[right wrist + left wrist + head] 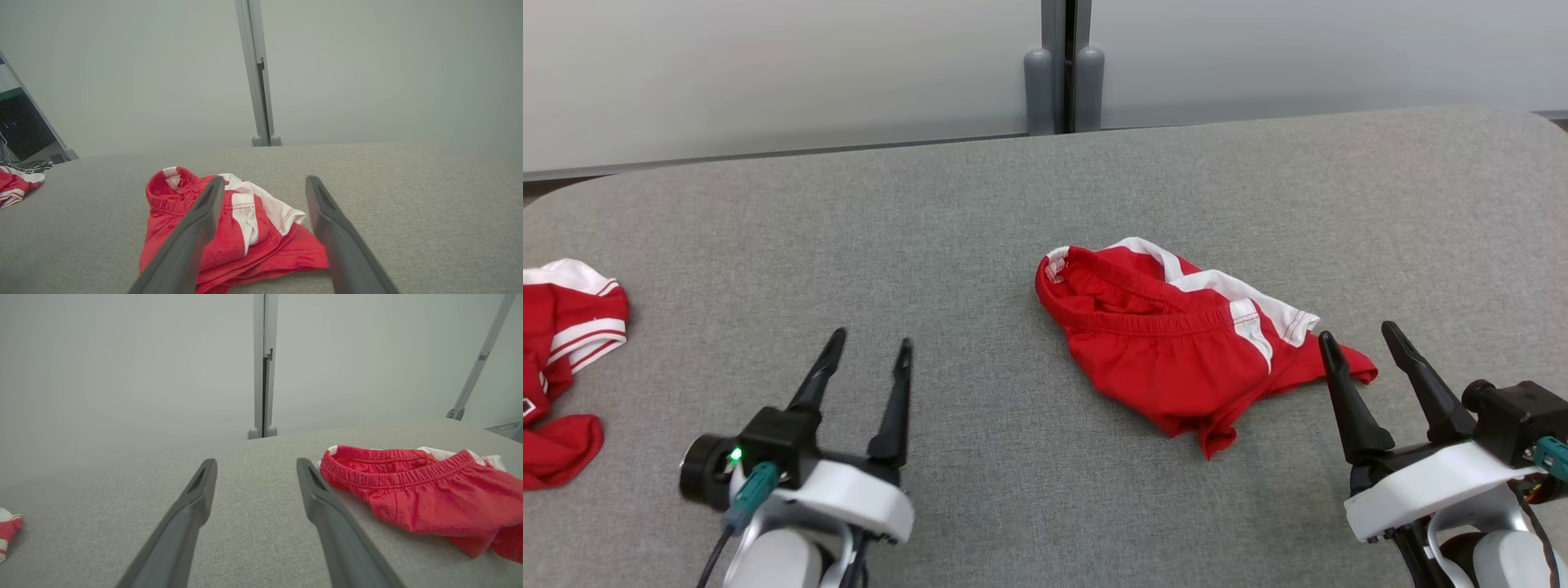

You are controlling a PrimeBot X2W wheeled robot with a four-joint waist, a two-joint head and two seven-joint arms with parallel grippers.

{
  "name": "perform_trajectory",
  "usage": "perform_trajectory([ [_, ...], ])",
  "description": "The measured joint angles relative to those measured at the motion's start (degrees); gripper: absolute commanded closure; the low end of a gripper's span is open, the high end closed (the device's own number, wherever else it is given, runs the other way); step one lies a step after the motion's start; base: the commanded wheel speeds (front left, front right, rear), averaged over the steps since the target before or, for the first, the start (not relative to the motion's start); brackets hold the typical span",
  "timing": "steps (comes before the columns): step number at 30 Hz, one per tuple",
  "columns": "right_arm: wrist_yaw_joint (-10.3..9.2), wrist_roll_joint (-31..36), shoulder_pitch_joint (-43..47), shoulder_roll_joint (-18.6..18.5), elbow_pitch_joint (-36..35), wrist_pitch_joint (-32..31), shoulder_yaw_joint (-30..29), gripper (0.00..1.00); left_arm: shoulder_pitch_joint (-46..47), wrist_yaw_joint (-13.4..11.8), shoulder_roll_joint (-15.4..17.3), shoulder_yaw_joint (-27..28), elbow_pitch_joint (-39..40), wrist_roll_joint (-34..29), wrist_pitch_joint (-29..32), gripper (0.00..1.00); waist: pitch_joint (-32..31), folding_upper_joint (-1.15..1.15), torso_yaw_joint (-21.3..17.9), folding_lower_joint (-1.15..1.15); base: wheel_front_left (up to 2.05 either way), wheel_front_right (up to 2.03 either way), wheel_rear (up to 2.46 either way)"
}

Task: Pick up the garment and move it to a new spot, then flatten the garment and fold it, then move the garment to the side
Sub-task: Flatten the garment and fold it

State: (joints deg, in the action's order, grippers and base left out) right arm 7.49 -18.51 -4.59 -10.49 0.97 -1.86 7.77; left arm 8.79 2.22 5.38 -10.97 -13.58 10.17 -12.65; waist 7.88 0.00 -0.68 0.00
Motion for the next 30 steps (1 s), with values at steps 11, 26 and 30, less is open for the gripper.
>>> perform_trajectory([
  [11, 0.0, -0.25, -2.48, -0.16, -0.19, -0.15, 0.49, 0.0, 14.38, 4.76, -2.32, -16.82, -0.01, 2.76, 8.27, 0.0, 4.48, 0.0, -2.08, 0.0, 0.0, 0.0, 0.0],
  [26, 0.0, -2.4, -6.28, 0.58, 3.14, 2.74, 2.64, 0.0, 31.99, 5.03, -2.64, -34.56, -14.36, 15.1, 15.85, 0.0, 10.96, 0.0, -9.91, 0.0, 0.0, 0.0, 0.0],
  [30, 0.0, -2.85, -6.6, 0.68, 4.15, 3.44, 2.75, 0.0, 33.89, 4.98, -2.64, -36.74, -17.72, 18.26, 17.46, 0.81, 11.96, 0.0, -10.99, 0.0, 0.0, 0.0, 0.0],
])
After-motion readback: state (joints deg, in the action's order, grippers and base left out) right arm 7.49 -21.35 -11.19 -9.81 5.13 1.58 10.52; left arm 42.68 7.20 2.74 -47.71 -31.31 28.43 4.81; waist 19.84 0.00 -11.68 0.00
